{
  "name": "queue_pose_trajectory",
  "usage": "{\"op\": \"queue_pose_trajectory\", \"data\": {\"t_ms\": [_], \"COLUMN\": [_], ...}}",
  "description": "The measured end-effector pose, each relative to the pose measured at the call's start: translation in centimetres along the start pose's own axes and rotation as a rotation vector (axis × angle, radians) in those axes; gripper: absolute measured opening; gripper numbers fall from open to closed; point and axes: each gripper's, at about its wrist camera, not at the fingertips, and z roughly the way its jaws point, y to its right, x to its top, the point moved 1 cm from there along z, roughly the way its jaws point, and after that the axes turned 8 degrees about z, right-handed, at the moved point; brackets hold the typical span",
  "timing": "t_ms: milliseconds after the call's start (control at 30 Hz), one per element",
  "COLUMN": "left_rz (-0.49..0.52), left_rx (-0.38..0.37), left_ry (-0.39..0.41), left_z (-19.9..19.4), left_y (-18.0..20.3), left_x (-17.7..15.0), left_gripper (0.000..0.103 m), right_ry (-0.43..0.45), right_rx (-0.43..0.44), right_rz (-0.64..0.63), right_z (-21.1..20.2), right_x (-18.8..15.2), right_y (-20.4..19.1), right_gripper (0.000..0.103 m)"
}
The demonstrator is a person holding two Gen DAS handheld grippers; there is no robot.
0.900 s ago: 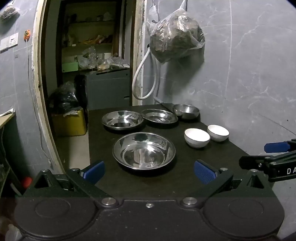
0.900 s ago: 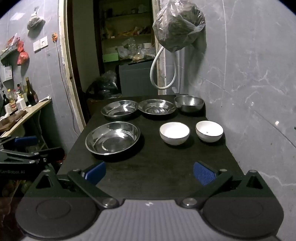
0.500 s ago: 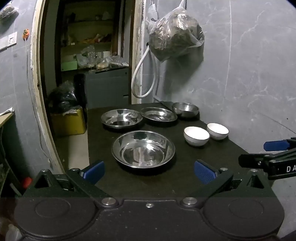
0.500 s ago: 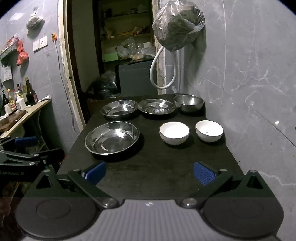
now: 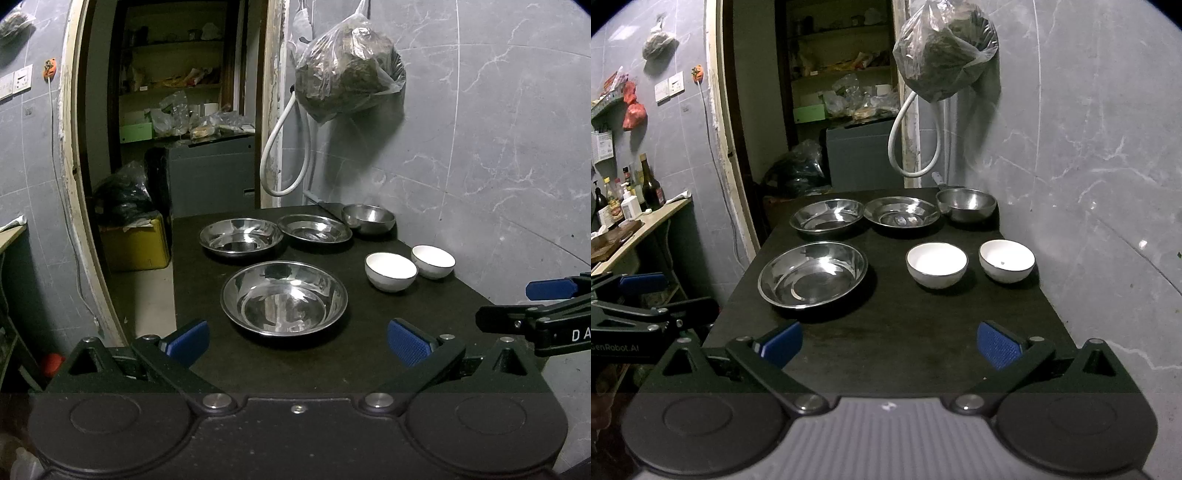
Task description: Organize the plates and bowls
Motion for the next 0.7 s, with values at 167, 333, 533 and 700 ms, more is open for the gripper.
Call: {"op": "queue_pose_trajectory", "data": {"t_ms": [167, 333, 533, 700], "left_rz": [0.001, 0.001, 0.002, 0.001], "left_rx": [-0.002, -0.001, -0.002, -0.001], "left_ry": [0.000, 0.000, 0.000, 0.000], "left_z": [0.02, 0.00, 0.02, 0.01], "left_y": [-0.02, -0.02, -0.02, 0.01], "left_x": [-0.03, -0.04, -0.03, -0.02], "left_gripper": [0.102, 0.102, 0.102, 0.102], "right_ry": [0.000, -0.002, -0.002, -0.001], "right_rx": [0.000, 0.000, -0.001, 0.000], "right_rz": [0.000, 0.000, 0.000, -0.001], "right_z": [0.09, 0.10, 0.04, 0.10], "right_x": [-0.08, -0.13, -0.19, -0.30], "right_y": [0.08, 0.08, 0.00, 0.03], "right_gripper": [0.103, 0.103, 0.103, 0.103]}}
